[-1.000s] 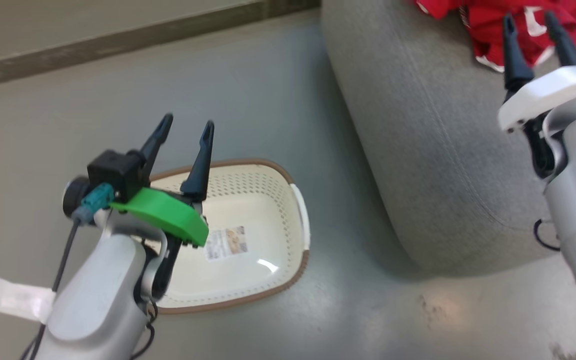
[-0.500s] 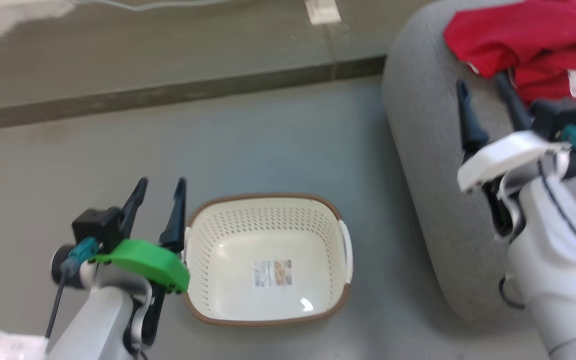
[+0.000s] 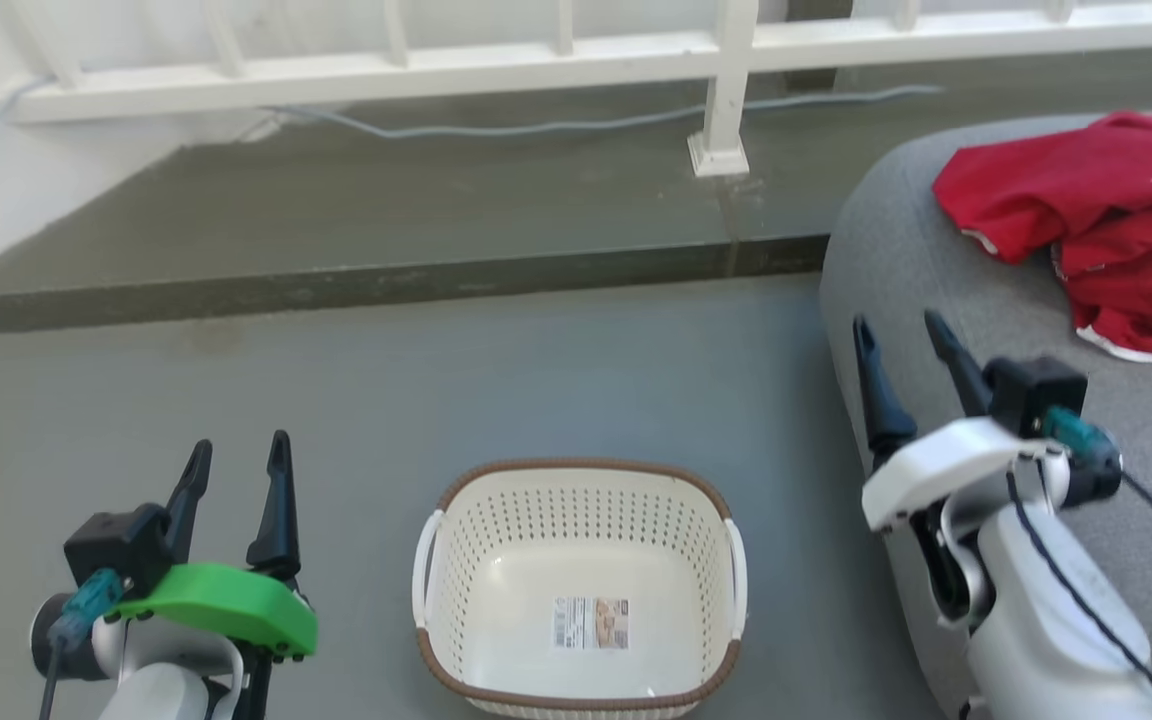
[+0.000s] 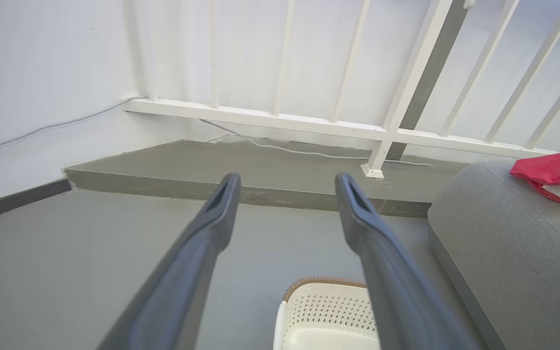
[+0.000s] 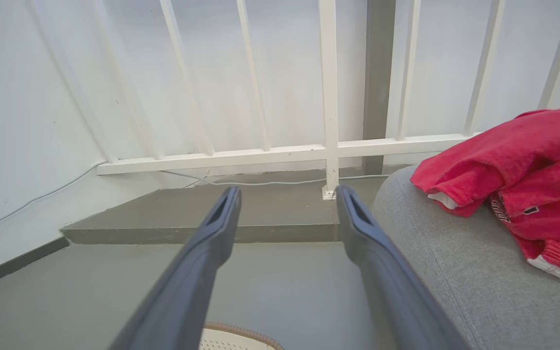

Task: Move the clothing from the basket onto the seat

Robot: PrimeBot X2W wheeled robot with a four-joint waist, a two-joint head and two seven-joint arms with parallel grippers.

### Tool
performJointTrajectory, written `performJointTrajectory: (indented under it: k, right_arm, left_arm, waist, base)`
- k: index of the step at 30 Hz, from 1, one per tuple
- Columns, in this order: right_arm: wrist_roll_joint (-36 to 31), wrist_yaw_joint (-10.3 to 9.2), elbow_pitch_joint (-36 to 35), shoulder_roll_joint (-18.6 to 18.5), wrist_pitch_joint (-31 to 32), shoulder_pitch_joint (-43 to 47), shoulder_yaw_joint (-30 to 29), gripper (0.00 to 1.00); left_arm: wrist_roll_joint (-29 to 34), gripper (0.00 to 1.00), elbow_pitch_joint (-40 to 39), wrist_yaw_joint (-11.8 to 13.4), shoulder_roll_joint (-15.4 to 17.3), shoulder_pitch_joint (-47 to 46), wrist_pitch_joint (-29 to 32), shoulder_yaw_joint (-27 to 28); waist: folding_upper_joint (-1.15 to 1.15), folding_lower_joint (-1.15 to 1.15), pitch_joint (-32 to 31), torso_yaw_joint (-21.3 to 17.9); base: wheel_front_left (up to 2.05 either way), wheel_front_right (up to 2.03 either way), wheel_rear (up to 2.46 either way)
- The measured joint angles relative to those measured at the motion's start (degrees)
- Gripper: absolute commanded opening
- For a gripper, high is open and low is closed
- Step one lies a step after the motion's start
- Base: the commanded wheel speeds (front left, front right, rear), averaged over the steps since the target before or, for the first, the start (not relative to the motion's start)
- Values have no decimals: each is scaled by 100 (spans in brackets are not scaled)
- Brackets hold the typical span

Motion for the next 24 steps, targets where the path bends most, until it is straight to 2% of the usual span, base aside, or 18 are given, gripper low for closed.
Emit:
performJointTrajectory:
  k: [10,24]
  right_arm:
    - [0,-147,-510,57,0,692,-7,100]
    - [1,-291,-1038,98,0,1223,-46,100]
  left_arm:
    - [253,100,-517,49,-2,583,0,386]
    - [525,100,-815,73,-90,1268,0,715]
  waist:
    - [0,0,-169,-13]
    - [0,0,-188,-168]
  base:
    - [0,0,0]
    - [0,0,0]
